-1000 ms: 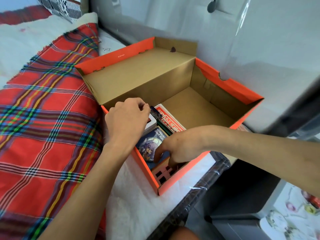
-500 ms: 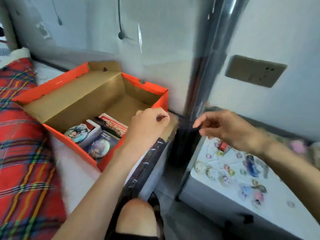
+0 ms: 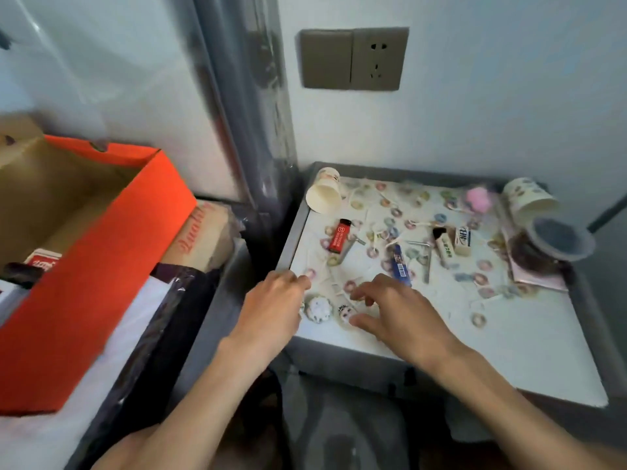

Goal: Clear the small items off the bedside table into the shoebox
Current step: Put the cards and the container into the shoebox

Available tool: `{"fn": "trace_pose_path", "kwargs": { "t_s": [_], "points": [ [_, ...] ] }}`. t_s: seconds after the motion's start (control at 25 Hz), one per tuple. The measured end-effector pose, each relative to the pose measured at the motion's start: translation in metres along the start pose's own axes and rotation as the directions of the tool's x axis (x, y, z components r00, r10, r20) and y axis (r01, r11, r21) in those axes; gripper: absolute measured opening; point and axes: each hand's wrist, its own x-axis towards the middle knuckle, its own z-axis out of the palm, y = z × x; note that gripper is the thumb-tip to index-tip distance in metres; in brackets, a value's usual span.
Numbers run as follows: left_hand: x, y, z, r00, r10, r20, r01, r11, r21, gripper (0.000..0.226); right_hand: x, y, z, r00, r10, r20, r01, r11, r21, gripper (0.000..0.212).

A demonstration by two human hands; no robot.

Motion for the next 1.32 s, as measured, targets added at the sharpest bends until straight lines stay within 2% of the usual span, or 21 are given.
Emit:
{"fn": "trace_pose_path", "kwargs": {
  "t_s": [0.12,0.24,0.44,0.56,0.64,0.72,0.8,0.84,0.92,0.96,1.0,1.08,1.2,1.32],
  "points": [
    [0.005,-0.005,0.008,0.999,0.003,-0.054,0.001,0.998,0.065,0.049,0.012,-0.008,0.015,0.998,-0.06,-0.006,0.058,0.983,-0.175,0.045],
    [0.005,-0.008,0.011,0.997,0.024,-0.075,-0.02,0.998,0.053,0.044,0.016,-0.014,0.02,0.999,-0.047,0.012,0.049,0.977,-0.209,0.042],
    [0.003,-0.009,0.008,0.994,0.041,-0.104,-0.04,0.999,0.01,0.049,0.015,-0.013,0.023,0.999,-0.024,-0.027,0.019,0.989,-0.145,0.04],
    [0.002,-0.007,-0.001,0.98,0.037,-0.196,-0.054,0.995,-0.085,0.047,0.015,-0.012,0.025,0.999,-0.035,-0.031,0.031,0.994,-0.106,0.037],
    [0.0,0.0,-0.005,0.973,0.079,-0.219,-0.118,0.978,-0.171,0.043,0.015,-0.013,0.027,0.999,-0.033,-0.022,0.033,0.999,-0.019,0.032],
    [-0.002,0.01,-0.004,0.971,0.162,-0.174,-0.184,0.976,-0.118,0.041,0.015,-0.009,0.023,0.998,0.05,-0.049,-0.041,0.987,0.158,0.024],
    [0.001,0.017,0.003,0.973,0.197,-0.119,-0.199,0.98,-0.009,0.04,0.017,-0.001,0.012,0.976,0.207,-0.072,-0.162,0.904,0.396,0.016],
    [0.003,0.019,0.006,0.976,0.193,-0.096,-0.192,0.981,0.025,0.04,0.017,0.004,0.005,0.958,0.282,-0.057,-0.21,0.82,0.532,0.013],
    [0.007,0.021,0.008,0.982,0.18,-0.062,-0.177,0.983,0.046,0.041,0.015,0.011,-0.006,0.92,0.391,0.021,-0.261,0.573,0.777,0.011],
    [0.008,0.021,0.009,0.984,0.171,-0.047,-0.169,0.985,0.038,0.042,0.014,0.012,-0.009,0.905,0.419,0.067,-0.277,0.463,0.842,0.011],
    [0.009,0.021,0.009,0.986,0.164,-0.032,-0.163,0.986,0.029,0.044,0.014,0.012,-0.011,0.895,0.433,0.106,-0.296,0.4,0.867,0.009],
    [0.011,0.023,0.01,0.988,0.15,-0.02,-0.15,0.988,0.022,0.044,0.013,0.008,-0.01,0.894,0.414,0.169,-0.338,0.379,0.861,0.006],
    [0.014,0.025,0.009,0.991,0.125,-0.045,-0.126,0.992,-0.014,0.039,0.013,-0.001,-0.007,0.923,0.316,0.221,-0.345,0.422,0.838,0.007],
    [0.013,0.022,-0.001,0.993,0.072,-0.093,-0.088,0.977,-0.192,0.034,0.012,-0.008,-0.001,0.923,0.263,0.283,-0.377,0.458,0.805,0.01]
  ]
}}
